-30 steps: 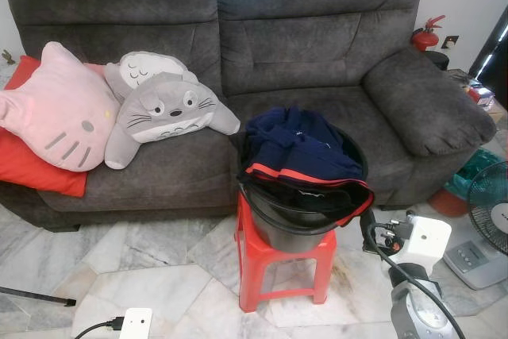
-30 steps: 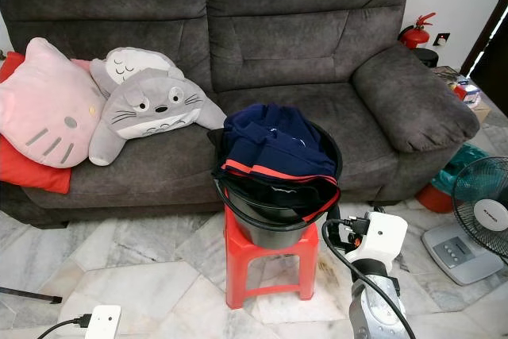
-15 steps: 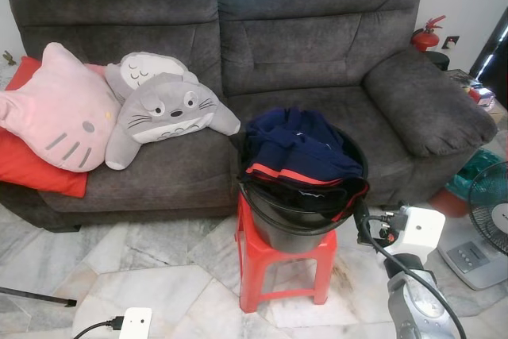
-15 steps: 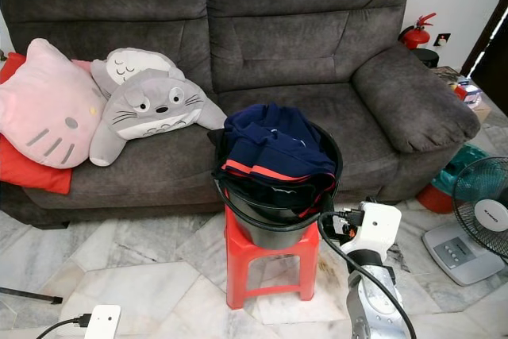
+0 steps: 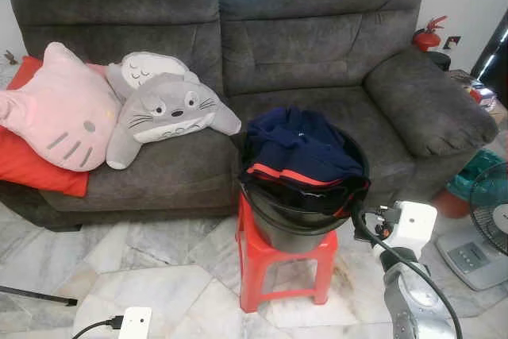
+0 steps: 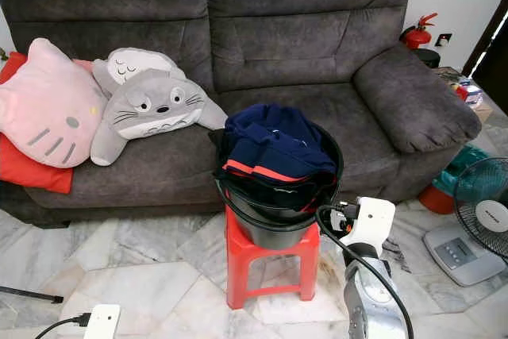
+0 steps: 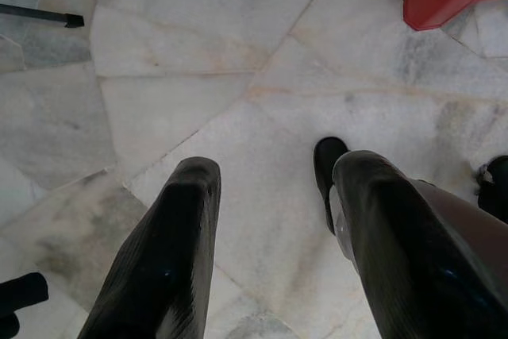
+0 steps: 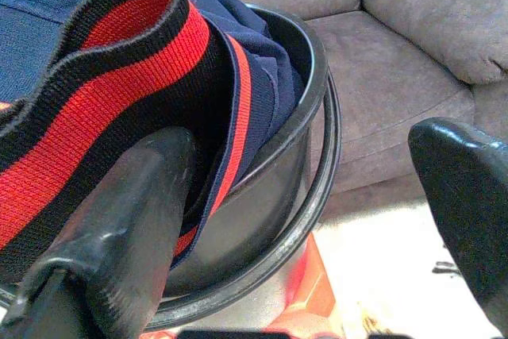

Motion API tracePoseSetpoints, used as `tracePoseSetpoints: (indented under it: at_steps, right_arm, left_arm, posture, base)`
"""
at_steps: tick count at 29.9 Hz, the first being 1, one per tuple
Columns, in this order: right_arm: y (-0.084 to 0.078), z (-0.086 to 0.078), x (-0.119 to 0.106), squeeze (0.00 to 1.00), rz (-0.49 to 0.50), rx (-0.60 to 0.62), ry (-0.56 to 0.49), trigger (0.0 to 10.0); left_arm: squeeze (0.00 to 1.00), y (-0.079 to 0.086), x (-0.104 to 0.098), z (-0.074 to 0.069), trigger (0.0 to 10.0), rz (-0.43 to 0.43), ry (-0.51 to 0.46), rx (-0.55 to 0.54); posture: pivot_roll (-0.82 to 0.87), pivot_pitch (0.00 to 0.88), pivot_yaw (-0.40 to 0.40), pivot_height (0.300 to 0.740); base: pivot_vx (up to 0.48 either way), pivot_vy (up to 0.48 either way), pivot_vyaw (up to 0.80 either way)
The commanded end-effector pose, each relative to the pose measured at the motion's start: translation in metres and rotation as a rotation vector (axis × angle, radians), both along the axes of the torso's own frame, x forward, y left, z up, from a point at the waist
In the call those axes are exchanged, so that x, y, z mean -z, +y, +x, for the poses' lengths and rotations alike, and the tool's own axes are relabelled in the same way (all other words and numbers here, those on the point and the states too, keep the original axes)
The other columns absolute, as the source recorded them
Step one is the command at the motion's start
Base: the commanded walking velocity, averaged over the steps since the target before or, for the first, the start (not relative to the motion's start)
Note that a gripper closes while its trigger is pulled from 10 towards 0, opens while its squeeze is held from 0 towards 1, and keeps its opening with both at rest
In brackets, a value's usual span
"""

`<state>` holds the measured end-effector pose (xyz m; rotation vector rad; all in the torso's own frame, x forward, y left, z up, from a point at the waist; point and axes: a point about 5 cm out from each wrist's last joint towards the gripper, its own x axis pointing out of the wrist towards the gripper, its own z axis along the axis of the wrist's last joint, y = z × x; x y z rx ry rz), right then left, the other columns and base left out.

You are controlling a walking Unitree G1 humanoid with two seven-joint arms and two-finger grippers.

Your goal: Hang hanger

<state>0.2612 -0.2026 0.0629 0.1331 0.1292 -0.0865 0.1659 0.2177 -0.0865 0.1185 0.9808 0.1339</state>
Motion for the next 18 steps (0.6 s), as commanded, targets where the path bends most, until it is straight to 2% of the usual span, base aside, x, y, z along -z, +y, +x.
tracePoseSetpoints:
  at_steps: [1, 9, 18]
  right_arm:
    - [0.001, -0.001, 0.004, 0.0, 0.005, 0.003, 0.028, 10.0]
    - [-0.005, 0.005, 0.008, 0.0, 0.006, 0.068, 0.067, 10.0]
    - [-0.003, 0.013, 0.003, 0.0, 0.025, 0.071, 0.034, 10.0]
  left_arm:
    - [0.0, 0.003, 0.001, -0.002, 10.0, 0.01, 0.018, 0.016]
    - [0.0, 0.003, 0.001, -0.003, 10.0, 0.008, 0.021, 0.02]
    - [0.0, 0.003, 0.001, -0.003, 10.0, 0.011, 0.023, 0.023]
  posture:
    - [-0.11, 0.0, 0.039, 0.74]
    - [-0.1, 0.0, 0.039, 0.74]
    - [-0.1, 0.0, 0.039, 0.74]
  base:
    - [0.0, 0.0, 0.0]
    - [0.0, 0.0, 0.0]
    - [0.0, 0.0, 0.0]
